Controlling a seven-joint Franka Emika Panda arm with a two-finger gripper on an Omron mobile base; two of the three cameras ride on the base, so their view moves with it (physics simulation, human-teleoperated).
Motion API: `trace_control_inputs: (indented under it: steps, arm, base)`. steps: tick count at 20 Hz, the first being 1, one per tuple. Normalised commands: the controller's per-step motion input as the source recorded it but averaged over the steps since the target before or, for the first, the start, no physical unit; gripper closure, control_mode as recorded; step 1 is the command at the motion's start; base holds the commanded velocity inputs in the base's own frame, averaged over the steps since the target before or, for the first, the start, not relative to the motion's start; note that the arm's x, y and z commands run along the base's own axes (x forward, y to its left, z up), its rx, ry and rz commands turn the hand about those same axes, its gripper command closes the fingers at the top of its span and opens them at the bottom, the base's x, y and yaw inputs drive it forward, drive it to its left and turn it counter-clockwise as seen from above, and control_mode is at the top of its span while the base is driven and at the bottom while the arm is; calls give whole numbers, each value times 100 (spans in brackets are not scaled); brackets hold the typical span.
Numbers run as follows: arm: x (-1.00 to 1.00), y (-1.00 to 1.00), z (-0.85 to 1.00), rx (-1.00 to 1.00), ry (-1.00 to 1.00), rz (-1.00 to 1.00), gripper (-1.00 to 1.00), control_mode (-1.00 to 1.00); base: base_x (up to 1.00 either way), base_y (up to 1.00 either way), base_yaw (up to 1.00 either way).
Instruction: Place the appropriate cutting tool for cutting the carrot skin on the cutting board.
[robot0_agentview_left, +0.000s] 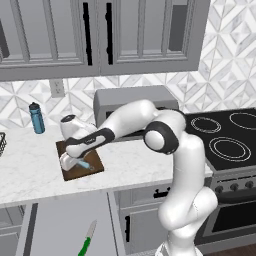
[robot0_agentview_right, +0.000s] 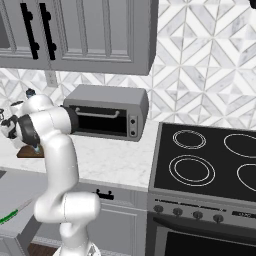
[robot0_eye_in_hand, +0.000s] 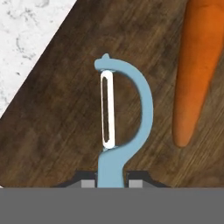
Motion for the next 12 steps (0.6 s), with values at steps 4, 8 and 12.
trace_control_inputs:
  steps: [4,8,12]
  arm:
    - [14,-12,-8,0,0,0,-100,-100]
    - [10,-10,0,0,0,0,-100,-100]
    - [5,0,5,0,0,0,-100,-100]
  base:
    - [0,0,0]
    - [0,0,0]
    - [0,0,0]
